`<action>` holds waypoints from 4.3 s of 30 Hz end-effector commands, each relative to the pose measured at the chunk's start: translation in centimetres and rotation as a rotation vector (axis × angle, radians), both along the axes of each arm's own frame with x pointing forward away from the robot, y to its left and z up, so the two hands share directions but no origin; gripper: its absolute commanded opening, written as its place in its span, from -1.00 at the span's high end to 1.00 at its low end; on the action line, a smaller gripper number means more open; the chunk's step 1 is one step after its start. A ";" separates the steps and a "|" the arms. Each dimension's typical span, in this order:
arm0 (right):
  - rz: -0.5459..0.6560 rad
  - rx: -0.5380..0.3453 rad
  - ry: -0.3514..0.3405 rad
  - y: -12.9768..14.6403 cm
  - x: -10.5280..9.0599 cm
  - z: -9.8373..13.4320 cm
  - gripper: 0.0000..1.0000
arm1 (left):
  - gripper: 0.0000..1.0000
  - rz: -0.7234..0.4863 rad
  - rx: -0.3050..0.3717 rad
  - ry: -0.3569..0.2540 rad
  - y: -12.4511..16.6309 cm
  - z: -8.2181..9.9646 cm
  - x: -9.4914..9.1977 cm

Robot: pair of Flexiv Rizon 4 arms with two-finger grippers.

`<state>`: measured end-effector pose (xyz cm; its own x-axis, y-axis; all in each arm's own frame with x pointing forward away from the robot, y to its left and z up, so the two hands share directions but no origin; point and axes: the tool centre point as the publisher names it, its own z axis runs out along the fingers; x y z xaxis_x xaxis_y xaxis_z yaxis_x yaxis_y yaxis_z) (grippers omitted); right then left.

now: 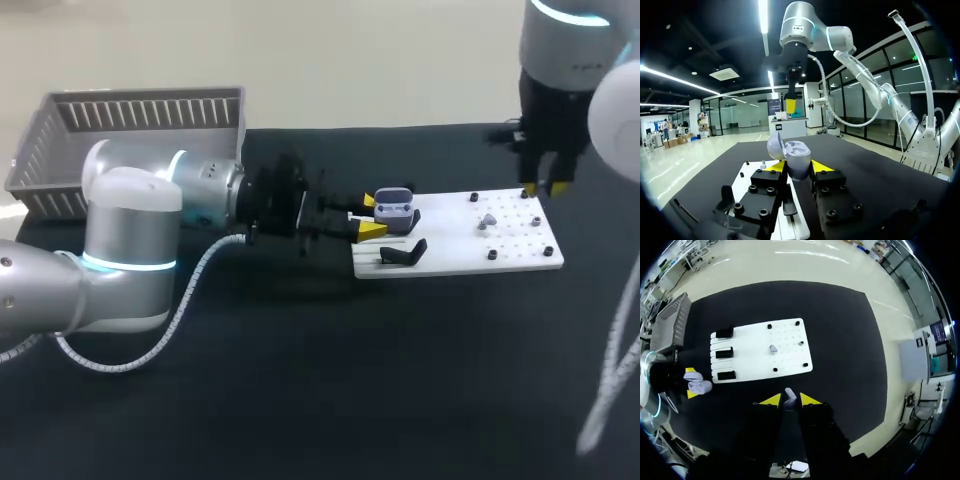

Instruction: Pick up each earbud case from the left stands, insert the matching earbuds, close the lid, and place the case in the box.

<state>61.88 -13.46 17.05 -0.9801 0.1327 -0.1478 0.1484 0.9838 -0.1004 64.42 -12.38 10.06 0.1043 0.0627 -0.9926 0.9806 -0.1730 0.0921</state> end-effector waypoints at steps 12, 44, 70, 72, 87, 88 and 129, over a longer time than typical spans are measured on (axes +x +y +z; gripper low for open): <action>-0.115 0.018 0.070 6.9 -1.3 3.4 1.00 | 1.00 0.005 -0.003 -0.003 0.0 -0.1 -0.1; -0.157 0.062 0.107 11.7 -1.1 3.1 1.00 | 1.00 0.005 -0.003 -0.003 0.0 -0.1 -0.1; -0.288 0.098 0.247 15.0 0.0 2.0 1.00 | 1.00 0.005 -0.003 -0.003 0.0 -0.1 -0.1; -0.287 0.099 0.247 15.0 0.0 1.8 1.00 | 1.00 0.005 -0.003 -0.003 0.0 -0.1 -0.1; -0.263 0.090 0.240 15.2 0.8 0.3 1.00 | 1.00 0.005 -0.003 -0.003 0.0 -0.1 -0.1; -0.263 0.090 0.242 15.2 0.9 0.2 1.00 | 1.00 0.005 -0.003 -0.003 0.0 -0.1 -0.1; -0.253 0.041 0.288 15.3 1.5 -1.6 1.00 | 1.00 0.005 -0.003 -0.003 0.0 -0.1 -0.1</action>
